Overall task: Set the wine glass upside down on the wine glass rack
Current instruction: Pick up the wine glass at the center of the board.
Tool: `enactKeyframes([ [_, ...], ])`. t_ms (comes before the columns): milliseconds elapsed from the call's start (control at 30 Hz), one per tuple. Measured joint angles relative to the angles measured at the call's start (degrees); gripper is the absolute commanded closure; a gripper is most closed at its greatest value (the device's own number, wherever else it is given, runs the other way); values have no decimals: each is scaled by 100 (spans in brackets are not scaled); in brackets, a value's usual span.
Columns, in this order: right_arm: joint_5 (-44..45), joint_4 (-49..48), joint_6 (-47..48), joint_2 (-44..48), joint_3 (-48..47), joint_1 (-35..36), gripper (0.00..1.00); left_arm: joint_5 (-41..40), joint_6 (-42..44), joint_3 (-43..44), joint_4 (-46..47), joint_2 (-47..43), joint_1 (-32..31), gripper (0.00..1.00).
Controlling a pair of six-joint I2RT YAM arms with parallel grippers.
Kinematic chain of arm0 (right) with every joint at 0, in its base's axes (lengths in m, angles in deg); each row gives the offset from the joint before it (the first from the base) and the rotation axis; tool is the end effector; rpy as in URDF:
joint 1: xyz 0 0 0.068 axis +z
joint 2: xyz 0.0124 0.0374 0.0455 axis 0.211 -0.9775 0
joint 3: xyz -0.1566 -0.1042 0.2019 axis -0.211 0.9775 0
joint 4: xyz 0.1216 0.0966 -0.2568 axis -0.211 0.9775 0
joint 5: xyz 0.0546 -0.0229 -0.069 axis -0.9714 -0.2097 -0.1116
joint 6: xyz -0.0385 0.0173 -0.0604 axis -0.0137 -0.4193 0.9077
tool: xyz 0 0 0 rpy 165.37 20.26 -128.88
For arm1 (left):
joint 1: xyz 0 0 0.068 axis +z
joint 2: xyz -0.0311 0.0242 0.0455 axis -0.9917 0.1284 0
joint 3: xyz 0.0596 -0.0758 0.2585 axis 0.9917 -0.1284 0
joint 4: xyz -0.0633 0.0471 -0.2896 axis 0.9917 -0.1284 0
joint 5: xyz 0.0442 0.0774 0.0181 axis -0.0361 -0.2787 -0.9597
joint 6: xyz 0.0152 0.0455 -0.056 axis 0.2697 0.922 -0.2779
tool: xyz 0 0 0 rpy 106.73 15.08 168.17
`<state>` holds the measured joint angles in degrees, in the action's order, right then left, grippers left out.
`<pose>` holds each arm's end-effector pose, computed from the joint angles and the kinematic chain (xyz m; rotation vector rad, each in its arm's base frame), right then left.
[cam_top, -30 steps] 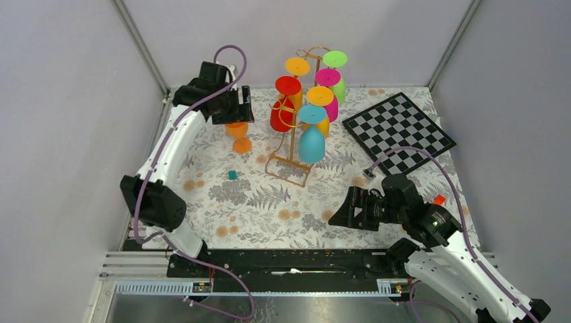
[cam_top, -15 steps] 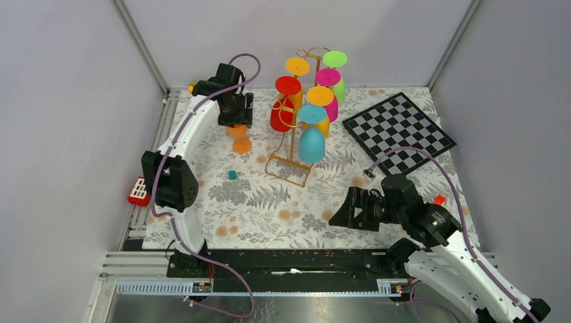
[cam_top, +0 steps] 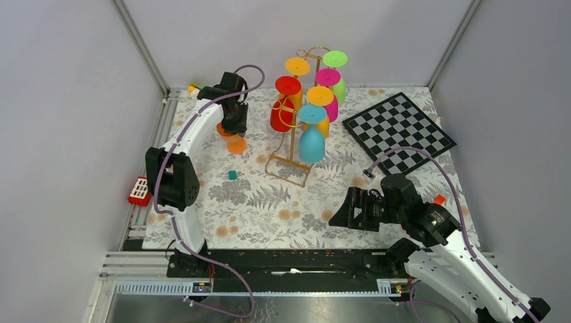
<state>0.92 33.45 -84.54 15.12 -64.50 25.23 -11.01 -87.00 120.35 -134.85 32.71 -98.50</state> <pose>0.1281 0.1284 0.2741 -0.0985 2.4520 1.1665 0.4377 -0.1218 0.2728 0.1190 2.6783 -0.0868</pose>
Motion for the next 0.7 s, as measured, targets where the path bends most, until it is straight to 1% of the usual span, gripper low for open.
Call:
enactKeyframes([
  [33, 0, 9, 0, 0, 0, 0, 2, -9, 15, -28, 11, 0, -2, 86],
  [67, 0, 24, 0, 0, 0, 0, 2, -15, 17, -52, 22, 0, -2, 90],
  [167, 0, 50, 0, 0, 0, 0, 2, -50, 57, -140, 85, -2, -4, 99],
  [367, 0, 74, 0, 4, -2, 0, 2, -57, 68, -348, 146, -219, -7, 100],
  [533, 2, 79, -2, 70, 0, 0, 2, 107, -15, -564, 120, -525, -9, 100],
  [700, 2, 83, -4, 103, 0, 0, 2, 315, -140, -903, 96, -1250, -9, 100],
])
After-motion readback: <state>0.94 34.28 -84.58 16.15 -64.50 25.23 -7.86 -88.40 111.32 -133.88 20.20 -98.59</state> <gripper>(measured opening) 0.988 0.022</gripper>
